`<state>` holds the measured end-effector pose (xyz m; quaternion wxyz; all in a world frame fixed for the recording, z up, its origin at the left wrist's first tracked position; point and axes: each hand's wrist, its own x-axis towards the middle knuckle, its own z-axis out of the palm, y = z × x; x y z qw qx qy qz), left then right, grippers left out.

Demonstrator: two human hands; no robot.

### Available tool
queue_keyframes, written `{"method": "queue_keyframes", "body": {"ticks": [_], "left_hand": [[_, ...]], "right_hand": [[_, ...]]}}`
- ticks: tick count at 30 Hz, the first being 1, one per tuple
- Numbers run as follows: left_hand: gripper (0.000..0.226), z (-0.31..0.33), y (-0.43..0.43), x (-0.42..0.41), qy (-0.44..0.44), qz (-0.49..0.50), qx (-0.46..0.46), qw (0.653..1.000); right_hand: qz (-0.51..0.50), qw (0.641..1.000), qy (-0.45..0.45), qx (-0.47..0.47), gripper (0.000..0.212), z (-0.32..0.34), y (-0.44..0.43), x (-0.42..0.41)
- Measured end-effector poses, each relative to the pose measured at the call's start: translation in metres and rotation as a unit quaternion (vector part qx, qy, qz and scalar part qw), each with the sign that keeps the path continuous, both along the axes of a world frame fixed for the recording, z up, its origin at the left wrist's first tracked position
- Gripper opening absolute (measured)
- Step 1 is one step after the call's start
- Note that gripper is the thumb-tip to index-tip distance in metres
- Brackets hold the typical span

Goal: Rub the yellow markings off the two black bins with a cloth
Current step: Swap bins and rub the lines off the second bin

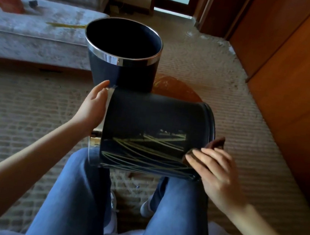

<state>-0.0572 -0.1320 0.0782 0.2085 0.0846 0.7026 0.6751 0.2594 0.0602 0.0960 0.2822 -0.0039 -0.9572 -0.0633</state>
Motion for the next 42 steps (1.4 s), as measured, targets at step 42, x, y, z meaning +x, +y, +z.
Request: {"method": "queue_keyframes", "body": {"ticks": [42], "left_hand": [[0.041, 0.015, 0.004, 0.017, 0.048, 0.003, -0.075, 0.996]], "right_hand": [[0.042, 0.997, 0.039, -0.047, 0.026, 0.027, -0.014, -0.114]]}}
